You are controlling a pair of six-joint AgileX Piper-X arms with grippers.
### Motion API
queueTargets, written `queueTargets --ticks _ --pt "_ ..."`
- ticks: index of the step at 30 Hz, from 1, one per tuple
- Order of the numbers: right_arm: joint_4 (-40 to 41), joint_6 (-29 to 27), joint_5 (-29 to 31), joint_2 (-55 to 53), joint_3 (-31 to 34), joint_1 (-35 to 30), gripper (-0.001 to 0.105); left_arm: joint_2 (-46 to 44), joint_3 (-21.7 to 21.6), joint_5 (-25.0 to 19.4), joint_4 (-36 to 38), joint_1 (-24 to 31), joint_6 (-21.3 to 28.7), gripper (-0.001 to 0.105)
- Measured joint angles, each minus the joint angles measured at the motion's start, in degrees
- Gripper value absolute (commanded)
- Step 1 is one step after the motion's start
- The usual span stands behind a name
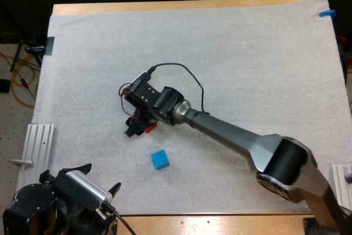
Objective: Stack red cube on blue cube
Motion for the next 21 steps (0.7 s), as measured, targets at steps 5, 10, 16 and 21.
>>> queueTargets --ticks 5,10,16,21 --pt "1.38 0.51 0.11 2.41 -0.39 0.0 0.063 0.0 0.0 0.0 0.0 0.0 0.0 0.067" --pt "3.29 1.2 0.21 3.34 -0.54 0.0 0.029 0.0 0.0 0.0 0.0 0.0 0.0 0.067" --pt "4.25 1.2 0.36 3.34 -3.74 0.0 0.013 0.0 0.0 0.0 0.0 0.0 0.0 0.067" --pt "8.07 1.2 0.36 3.11 -8.02 0.0 0.013 0.0 0.0 0.0 0.0 0.0 0.0 0.067"
